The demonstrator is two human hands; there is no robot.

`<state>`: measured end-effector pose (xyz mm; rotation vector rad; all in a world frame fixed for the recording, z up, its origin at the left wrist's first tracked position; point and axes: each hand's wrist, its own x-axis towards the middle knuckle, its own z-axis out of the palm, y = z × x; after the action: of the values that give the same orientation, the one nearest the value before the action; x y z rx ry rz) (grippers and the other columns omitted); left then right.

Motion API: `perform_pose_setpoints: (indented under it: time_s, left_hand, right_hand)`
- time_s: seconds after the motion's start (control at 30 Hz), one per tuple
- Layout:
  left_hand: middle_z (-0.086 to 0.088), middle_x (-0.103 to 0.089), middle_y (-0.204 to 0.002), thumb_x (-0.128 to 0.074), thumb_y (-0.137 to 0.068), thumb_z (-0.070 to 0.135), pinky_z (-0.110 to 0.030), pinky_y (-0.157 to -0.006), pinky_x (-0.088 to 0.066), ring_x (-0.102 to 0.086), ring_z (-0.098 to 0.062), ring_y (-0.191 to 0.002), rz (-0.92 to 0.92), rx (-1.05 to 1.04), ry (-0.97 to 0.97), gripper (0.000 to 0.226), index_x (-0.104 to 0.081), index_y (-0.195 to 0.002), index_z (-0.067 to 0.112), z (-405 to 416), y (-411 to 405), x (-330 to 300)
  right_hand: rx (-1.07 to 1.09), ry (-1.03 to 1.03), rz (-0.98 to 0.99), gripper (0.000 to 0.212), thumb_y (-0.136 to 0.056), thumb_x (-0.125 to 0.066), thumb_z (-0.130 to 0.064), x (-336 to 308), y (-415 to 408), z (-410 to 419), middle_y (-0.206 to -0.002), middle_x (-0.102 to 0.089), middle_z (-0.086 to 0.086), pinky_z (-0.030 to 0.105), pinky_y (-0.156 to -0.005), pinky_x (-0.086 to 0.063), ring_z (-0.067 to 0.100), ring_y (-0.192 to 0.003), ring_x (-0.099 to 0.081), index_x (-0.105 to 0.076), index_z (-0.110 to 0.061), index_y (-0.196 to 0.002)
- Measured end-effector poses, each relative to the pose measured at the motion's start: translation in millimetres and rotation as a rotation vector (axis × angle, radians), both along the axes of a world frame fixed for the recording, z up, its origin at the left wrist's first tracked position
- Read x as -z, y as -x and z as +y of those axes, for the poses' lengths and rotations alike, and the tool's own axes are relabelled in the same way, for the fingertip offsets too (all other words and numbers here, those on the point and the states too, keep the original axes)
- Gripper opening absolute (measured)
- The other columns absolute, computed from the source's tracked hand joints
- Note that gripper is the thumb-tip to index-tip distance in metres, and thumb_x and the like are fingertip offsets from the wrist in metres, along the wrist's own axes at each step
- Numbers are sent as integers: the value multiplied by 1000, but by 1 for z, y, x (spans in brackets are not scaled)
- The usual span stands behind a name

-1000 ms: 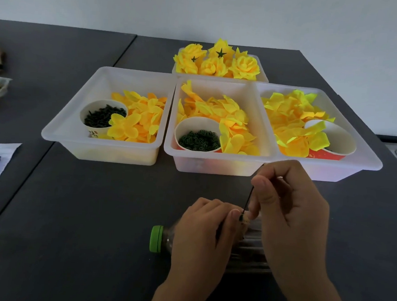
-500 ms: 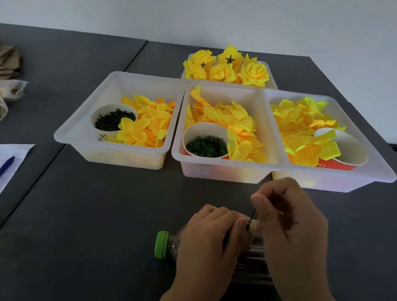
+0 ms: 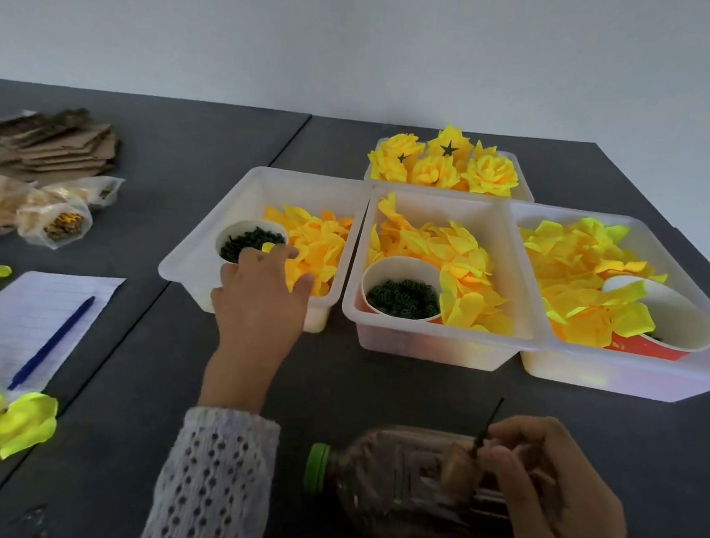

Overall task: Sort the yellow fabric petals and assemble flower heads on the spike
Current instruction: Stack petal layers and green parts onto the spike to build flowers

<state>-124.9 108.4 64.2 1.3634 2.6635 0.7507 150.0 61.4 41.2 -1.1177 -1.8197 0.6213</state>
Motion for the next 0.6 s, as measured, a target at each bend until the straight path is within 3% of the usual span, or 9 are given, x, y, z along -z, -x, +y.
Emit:
perform_pose_setpoints:
  time_s: [0.07, 0.13, 0.17, 0.23, 0.37, 0.43, 0.53, 0.6]
  left_hand:
    - [-11, -43, -140, -51, -94, 51, -52, -100, -33, -40, -37, -127, 20, -38, 300, 47, -43, -138, 35, 20, 19, 0]
    - [-6, -50, -135, -52, -92, 50, -52, -104, -25, -44, -33, -125, 11, -13, 403, 40, -53, -129, 36, 35, 29, 3]
    - [-3, -56, -129, -55, -90, 47, -51, -105, -23, -49, -30, -121, 10, -6, 406, 32, -60, -120, 36, 42, 34, 4]
    - [2, -61, -120, -61, -87, 41, -50, -106, -25, -53, -26, -114, -6, -3, 387, 21, -67, -106, 36, 51, 43, 7]
    - [-2, -58, -125, -76, -77, 39, -45, -100, -40, -52, -26, -116, -96, 27, 385, 45, -62, -119, 31, 63, 56, 14]
    - [-3, -56, -126, -78, -75, 41, -47, -103, -41, -52, -26, -117, -108, 42, 436, 55, -57, -125, 29, 71, 60, 16]
    - [-5, -57, -123, -76, -77, 34, -48, -100, -45, -55, -27, -111, -101, 83, 494, 50, -57, -122, 23, 78, 62, 18]
    - [-6, -59, -117, -72, -80, 28, -48, -94, -48, -57, -28, -107, -39, 67, 457, 40, -59, -117, 20, 80, 62, 19]
  right_hand:
    - [16, 12, 17, 30, -78, -44, -74, -4, -3, -3, -77, -67, -10, 23, -46, -51, 8, -55, -64, -56, -46, -82]
    - [23, -12, -14, 13, -81, -51, -55, -7, -7, -5, -74, -66, -11, 22, -47, -50, 7, -56, -63, -57, -44, -78]
    - [24, -30, -28, 6, -82, -54, -40, -7, -9, -5, -70, -65, -12, 18, -47, -48, 5, -55, -62, -57, -42, -77]
    - [40, -55, -53, 19, -81, -54, -23, -7, -14, -5, -64, -62, -10, 14, -44, -43, 4, -50, -57, -57, -40, -74]
    - [53, -31, -27, 25, -92, -52, -24, -5, -19, -7, -60, -61, -7, 22, -44, -46, 8, -48, -57, -57, -39, -73]
    - [56, -21, -8, 25, -92, -53, -21, -4, -19, -7, -59, -61, -7, 18, -43, -44, 7, -46, -56, -59, -35, -72]
    - [32, -22, -12, 14, -81, -54, -15, -6, -16, -8, -59, -59, -11, 8, -41, -38, 3, -43, -52, -60, -23, -72]
    - [28, -23, 6, 24, -88, -54, -14, -5, -17, -10, -56, -58, -8, 12, -39, -38, 6, -41, -50, -60, -29, -71]
